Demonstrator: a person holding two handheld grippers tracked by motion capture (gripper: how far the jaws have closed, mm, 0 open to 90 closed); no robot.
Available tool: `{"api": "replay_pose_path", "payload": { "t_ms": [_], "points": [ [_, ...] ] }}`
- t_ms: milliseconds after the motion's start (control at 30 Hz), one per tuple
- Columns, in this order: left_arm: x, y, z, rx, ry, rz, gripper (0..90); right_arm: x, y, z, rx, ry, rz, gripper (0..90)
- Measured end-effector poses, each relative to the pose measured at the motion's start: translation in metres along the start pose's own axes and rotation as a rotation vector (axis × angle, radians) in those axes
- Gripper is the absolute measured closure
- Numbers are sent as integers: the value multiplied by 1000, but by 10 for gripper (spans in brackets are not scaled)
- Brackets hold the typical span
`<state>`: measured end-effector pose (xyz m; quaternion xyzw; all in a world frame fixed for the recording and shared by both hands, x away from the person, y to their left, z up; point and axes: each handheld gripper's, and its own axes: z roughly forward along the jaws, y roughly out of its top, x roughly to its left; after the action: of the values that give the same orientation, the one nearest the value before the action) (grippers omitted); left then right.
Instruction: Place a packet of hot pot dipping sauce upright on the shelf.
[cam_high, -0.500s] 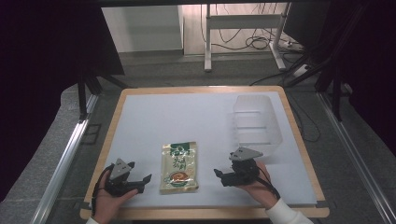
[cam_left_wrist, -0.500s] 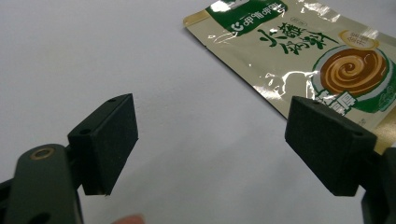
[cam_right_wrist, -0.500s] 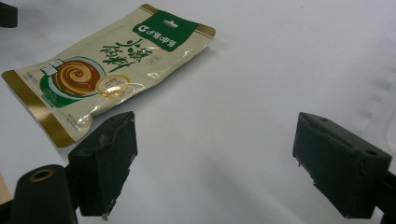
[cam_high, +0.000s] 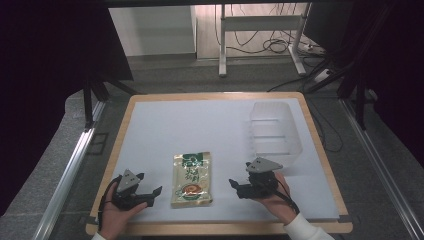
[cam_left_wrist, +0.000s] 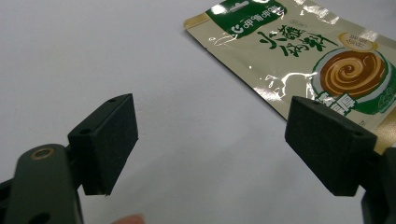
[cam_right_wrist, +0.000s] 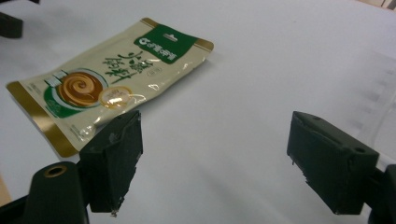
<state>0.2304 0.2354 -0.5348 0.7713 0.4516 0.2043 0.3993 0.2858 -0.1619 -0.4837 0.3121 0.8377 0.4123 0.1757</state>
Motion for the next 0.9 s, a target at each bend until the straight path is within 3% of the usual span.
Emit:
{"api": "replay_pose_path", "payload": {
  "t_ms": [367,900],
  "points": [
    [0,0,0,1,0,0,173,3,10,-3,2,49,-28,211],
    [1,0,0,5,-3,-1,173,-2,11,-3,1,52,-18,212]
  ]
}}
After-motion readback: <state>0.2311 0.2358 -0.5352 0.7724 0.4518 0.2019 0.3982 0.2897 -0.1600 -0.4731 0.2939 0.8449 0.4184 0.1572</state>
